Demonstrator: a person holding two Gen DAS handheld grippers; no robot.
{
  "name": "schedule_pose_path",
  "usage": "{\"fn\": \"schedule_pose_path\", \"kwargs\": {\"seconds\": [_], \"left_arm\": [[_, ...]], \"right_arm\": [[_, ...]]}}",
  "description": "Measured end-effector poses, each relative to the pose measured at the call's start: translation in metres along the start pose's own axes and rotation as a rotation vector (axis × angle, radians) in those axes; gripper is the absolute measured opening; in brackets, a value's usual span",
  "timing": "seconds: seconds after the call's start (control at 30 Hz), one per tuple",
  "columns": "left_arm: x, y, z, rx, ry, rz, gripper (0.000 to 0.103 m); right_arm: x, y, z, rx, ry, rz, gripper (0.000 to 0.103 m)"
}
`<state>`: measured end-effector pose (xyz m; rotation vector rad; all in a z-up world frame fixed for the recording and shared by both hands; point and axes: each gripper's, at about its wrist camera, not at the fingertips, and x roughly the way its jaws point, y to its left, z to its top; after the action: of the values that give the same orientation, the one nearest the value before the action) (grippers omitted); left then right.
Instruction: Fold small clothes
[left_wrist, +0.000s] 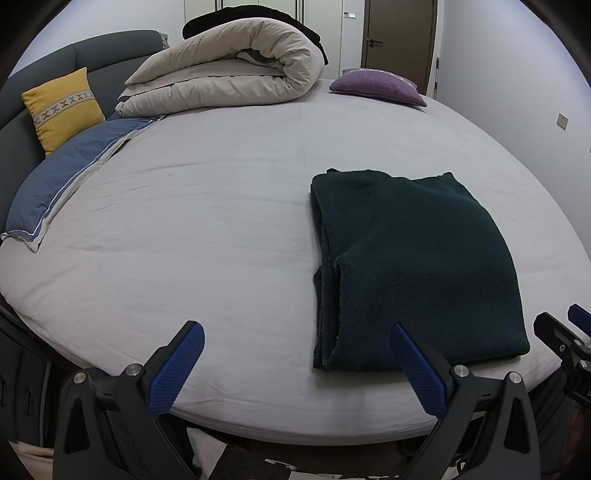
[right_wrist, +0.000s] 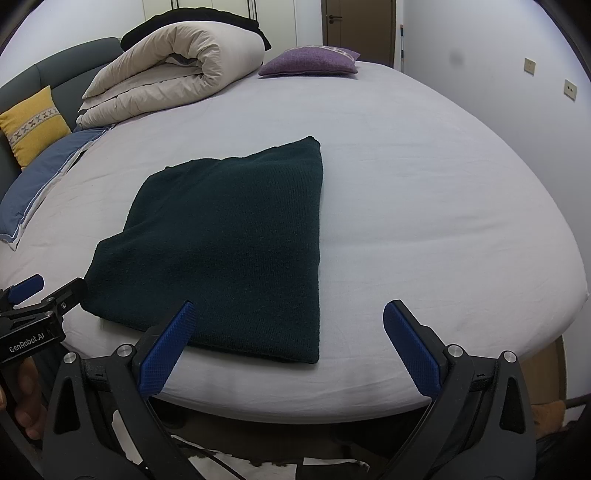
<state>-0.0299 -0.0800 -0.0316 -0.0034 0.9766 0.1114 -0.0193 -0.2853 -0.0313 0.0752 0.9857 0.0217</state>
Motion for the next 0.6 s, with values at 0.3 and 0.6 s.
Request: {"fn": "schedule_pose_path", "kwargs": {"seconds": [0.3,0.6], "left_arm": [[0.0001,0.0003,0.0,0.002,0.0,-0.001,0.103],[-0.0002,-0.0005,-0.0007,0.0,-0.001,-0.001,0.103]], "right_arm": [[-0.0004,0.002,-0.0014,0.001,-0.002,0.0,0.103],[0.0001,0.0026,-0.0014,0.002,-0.002,0.001,0.103]]}}
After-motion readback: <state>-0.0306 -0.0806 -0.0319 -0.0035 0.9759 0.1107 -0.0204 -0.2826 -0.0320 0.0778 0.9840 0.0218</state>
